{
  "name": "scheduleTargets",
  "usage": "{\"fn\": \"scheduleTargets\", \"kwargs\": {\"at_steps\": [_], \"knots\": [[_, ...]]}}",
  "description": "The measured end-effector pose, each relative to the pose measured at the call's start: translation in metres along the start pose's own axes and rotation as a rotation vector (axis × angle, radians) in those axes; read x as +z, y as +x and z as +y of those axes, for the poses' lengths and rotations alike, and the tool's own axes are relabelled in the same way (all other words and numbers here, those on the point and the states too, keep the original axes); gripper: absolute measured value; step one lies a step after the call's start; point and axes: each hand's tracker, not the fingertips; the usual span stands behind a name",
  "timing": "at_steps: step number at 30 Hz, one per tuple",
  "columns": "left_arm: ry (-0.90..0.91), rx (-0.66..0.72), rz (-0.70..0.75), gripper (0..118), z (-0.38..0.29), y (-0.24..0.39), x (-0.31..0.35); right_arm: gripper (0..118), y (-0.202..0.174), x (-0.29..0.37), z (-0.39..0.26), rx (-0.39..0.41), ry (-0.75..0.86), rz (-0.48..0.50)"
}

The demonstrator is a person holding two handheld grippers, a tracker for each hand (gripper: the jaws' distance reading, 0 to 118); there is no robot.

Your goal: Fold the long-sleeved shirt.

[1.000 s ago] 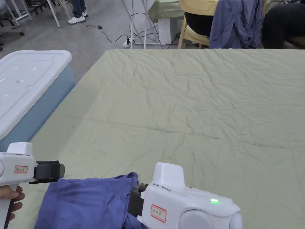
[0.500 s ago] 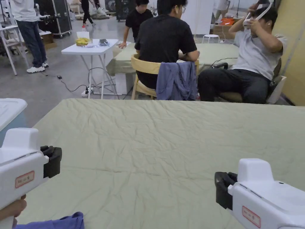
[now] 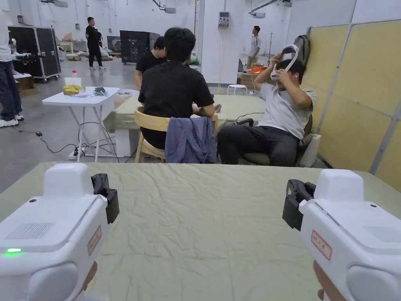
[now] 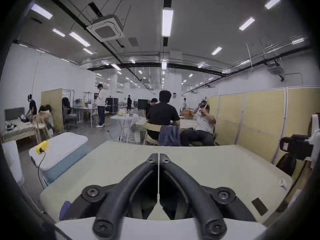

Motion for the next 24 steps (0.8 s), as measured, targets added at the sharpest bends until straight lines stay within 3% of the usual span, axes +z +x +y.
{"fn": "scheduleTargets", "kwargs": {"at_steps": [14, 15, 16, 17, 18, 19, 20, 24], "knots": [[0.013, -0.036, 0.016, 6, 0.006, 0.001, 0.018, 7, -0.006, -0.004, -0.005, -0.001, -0.003, 0.03], [0.022, -0.029, -0.002, 15, 0.006, 0.0, 0.018, 21, -0.005, -0.005, -0.005, -0.002, -0.003, 0.032], [0.034, -0.024, -0.019, 45, 0.007, -0.001, 0.018, 67, -0.004, -0.006, -0.005, 0.001, 0.003, 0.052], [0.044, -0.024, -0.021, 93, 0.008, -0.001, 0.018, 109, -0.003, -0.009, -0.006, -0.002, 0.004, 0.053], [0.042, -0.021, -0.015, 116, 0.008, -0.001, 0.018, 118, -0.003, -0.014, -0.005, -0.018, -0.014, 0.042], [0.027, -0.024, -0.009, 113, 0.009, -0.002, 0.015, 118, -0.002, -0.013, -0.01, -0.109, 0.006, 0.107], [0.059, -0.008, -0.014, 118, 0.009, -0.002, 0.023, 118, 0.001, -0.016, -0.006, -0.035, 0.002, 0.036], [0.04, -0.006, -0.012, 118, 0.005, -0.002, 0.028, 118, -0.009, -0.013, -0.002, -0.005, -0.026, 0.008]]}}
